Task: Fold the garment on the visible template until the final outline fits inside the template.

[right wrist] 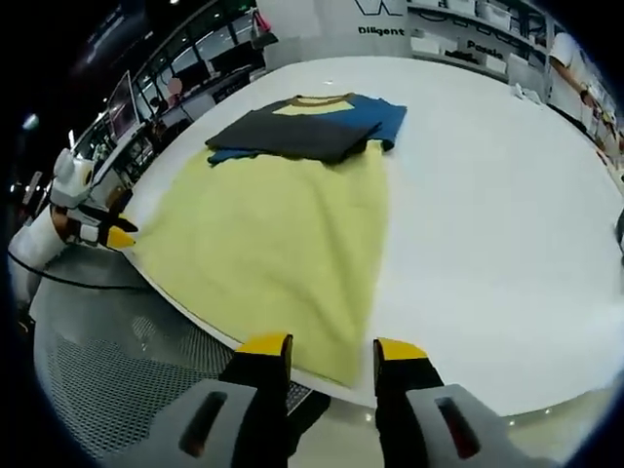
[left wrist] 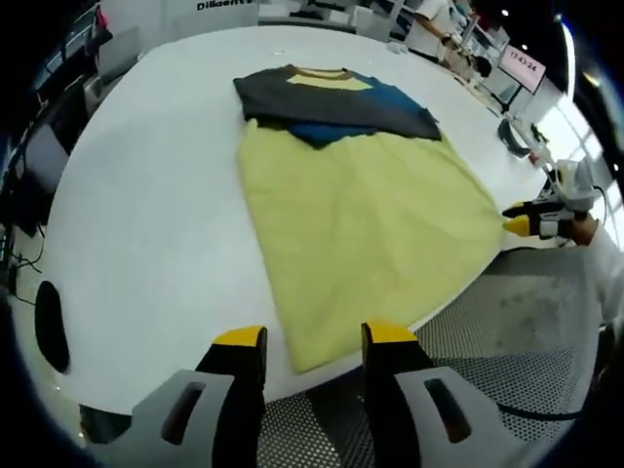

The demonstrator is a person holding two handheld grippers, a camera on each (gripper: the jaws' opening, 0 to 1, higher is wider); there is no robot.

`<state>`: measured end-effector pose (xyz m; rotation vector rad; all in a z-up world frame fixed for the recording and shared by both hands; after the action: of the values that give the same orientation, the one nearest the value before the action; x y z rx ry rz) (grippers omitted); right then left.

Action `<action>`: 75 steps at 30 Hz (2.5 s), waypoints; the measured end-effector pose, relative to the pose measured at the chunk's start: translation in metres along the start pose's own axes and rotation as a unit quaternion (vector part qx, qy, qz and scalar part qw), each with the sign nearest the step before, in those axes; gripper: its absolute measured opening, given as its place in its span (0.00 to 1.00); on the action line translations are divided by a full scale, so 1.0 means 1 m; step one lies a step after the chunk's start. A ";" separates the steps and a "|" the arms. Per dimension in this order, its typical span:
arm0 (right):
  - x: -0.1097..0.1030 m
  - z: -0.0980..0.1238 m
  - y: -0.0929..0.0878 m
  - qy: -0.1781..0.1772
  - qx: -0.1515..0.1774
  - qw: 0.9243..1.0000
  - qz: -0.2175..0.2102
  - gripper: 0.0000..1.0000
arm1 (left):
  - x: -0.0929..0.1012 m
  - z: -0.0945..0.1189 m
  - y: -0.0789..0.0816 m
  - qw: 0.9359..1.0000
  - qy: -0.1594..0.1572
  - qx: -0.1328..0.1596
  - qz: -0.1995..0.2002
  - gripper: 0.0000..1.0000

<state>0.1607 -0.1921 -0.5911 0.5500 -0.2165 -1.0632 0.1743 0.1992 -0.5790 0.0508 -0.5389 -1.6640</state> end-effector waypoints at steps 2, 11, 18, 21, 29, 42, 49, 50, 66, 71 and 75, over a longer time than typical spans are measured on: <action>0.000 -0.001 0.000 0.001 -0.002 1.000 -0.002 0.32 | 0.001 -0.001 0.000 1.000 0.002 0.000 -0.001 0.36; -0.004 -0.005 0.001 -0.013 -0.023 0.999 0.023 0.25 | 0.000 -0.006 -0.001 1.000 0.009 -0.005 0.003 0.33; -0.006 -0.008 0.004 -0.038 -0.051 0.995 0.073 0.18 | -0.001 -0.009 0.001 0.997 0.050 -0.011 -0.053 0.18; -0.010 -0.008 0.005 -0.044 -0.056 0.993 0.089 0.17 | 0.001 -0.011 0.000 0.995 0.062 -0.013 -0.075 0.12; -0.012 -0.010 0.006 -0.057 -0.066 0.990 0.115 0.01 | 0.003 -0.011 0.002 0.986 0.096 -0.022 -0.133 0.00; -0.002 -0.004 0.002 -0.021 -0.054 0.997 0.051 0.00 | -0.006 -0.007 0.002 0.996 0.047 -0.030 -0.075 0.00; -0.002 0.003 0.004 -0.012 -0.036 0.999 0.034 0.00 | -0.008 0.003 0.006 0.998 0.026 -0.018 -0.060 0.00; -0.001 0.007 0.006 -0.011 -0.029 0.999 0.031 0.00 | -0.009 0.004 0.006 0.998 0.024 -0.015 -0.058 0.00; 0.001 0.038 0.010 0.031 -0.012 0.999 0.009 0.00 | -0.010 0.038 0.008 0.999 -0.024 -0.013 -0.030 0.00; 0.001 0.042 0.014 0.035 -0.008 0.999 0.008 0.00 | -0.012 0.045 0.011 0.999 -0.038 -0.005 -0.017 0.00; 0.003 0.045 0.018 0.034 -0.005 0.999 0.008 0.00 | -0.015 0.051 0.016 0.999 -0.037 0.008 -0.014 0.00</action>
<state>0.1570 -0.2028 -0.5443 0.5735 -0.1563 -1.0271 0.1752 0.2282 -0.5320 0.0080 -0.6102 -1.6939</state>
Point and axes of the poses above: the point that each gripper's makers call its tool centre point, and the gripper's own axes: z roughly backward along the fingers, x roughly to its right, y roughly out of its top, the point moved 9 cm from there along z, roughly backward along the fingers, and after that the axes turned 10 degrees about z, right-handed, at the moved point
